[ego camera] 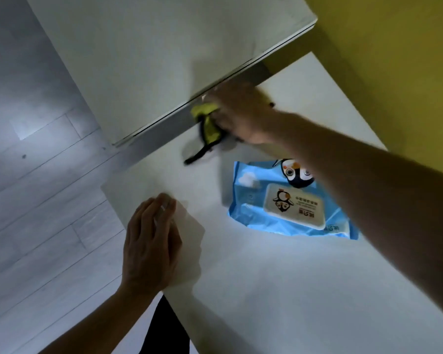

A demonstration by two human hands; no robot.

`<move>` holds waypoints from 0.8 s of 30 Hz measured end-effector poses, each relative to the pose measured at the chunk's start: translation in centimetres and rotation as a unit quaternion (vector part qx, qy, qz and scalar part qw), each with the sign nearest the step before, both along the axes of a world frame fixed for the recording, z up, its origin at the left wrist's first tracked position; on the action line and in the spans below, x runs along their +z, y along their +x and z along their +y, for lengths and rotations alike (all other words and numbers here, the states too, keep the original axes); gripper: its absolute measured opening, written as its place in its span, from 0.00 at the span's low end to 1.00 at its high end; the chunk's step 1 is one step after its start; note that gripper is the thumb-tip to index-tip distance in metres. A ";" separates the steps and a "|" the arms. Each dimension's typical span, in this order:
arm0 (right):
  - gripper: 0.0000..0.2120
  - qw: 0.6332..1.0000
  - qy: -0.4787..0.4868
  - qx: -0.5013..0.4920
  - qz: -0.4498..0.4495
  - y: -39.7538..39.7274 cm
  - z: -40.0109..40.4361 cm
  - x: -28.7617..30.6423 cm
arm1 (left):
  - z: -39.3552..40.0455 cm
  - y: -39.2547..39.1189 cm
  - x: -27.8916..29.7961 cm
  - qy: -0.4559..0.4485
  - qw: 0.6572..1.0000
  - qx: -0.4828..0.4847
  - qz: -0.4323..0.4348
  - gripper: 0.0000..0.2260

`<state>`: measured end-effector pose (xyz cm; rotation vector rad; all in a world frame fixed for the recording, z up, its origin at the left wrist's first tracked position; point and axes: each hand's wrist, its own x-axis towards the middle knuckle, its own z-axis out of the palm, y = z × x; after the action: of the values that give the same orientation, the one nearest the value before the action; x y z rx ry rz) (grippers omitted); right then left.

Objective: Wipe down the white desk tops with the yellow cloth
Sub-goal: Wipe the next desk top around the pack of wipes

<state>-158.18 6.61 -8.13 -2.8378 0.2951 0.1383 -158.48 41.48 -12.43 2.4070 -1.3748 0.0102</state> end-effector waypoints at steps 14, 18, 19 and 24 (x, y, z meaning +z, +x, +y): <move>0.19 1.000 -0.007 -0.019 0.005 -1.7 -1.2 0.0 | -11.8 3.7 1.1 -0.001 0.994 -0.111 -0.009 0.20; 0.20 0.999 -0.007 -0.037 -0.019 -2.6 -3.7 -0.1 | -13.2 4.7 0.7 0.010 0.991 -0.135 -0.009 0.22; 0.21 0.997 -0.017 -0.073 -0.016 -3.1 -5.5 -0.1 | -13.2 4.7 0.6 0.011 0.990 -0.137 -0.005 0.22; 0.30 0.975 -0.005 -0.220 -0.002 -6.3 -13.6 -0.3 | -13.8 4.0 0.9 0.015 0.991 -0.134 0.007 0.21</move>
<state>-164.46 -7.00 -8.40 -2.7021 0.9120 0.0375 -154.50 27.66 -11.58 2.2204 -1.6921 -0.0966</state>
